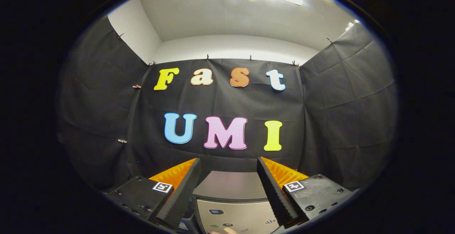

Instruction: Put the clothes into the washing machine and then close the washing machine lid.

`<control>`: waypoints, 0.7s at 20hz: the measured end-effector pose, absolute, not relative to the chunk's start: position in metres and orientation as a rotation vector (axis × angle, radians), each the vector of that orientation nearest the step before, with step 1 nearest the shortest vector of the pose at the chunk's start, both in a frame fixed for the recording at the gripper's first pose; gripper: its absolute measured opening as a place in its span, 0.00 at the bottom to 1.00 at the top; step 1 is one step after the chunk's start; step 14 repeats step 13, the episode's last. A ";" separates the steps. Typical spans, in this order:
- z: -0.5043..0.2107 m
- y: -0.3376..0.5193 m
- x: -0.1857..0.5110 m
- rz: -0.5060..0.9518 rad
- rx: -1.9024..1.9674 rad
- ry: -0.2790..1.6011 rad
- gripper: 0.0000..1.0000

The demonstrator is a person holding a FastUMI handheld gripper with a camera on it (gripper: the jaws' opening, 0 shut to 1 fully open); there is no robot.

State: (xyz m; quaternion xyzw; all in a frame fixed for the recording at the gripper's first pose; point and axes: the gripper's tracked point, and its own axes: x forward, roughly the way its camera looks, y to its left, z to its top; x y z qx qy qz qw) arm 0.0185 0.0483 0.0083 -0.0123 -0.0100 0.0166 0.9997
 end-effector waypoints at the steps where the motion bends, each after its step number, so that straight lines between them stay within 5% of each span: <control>1: 0.008 0.047 0.018 0.032 -0.023 -0.020 0.98; 14: 0.010 0.038 0.014 0.022 -0.020 -0.012 0.98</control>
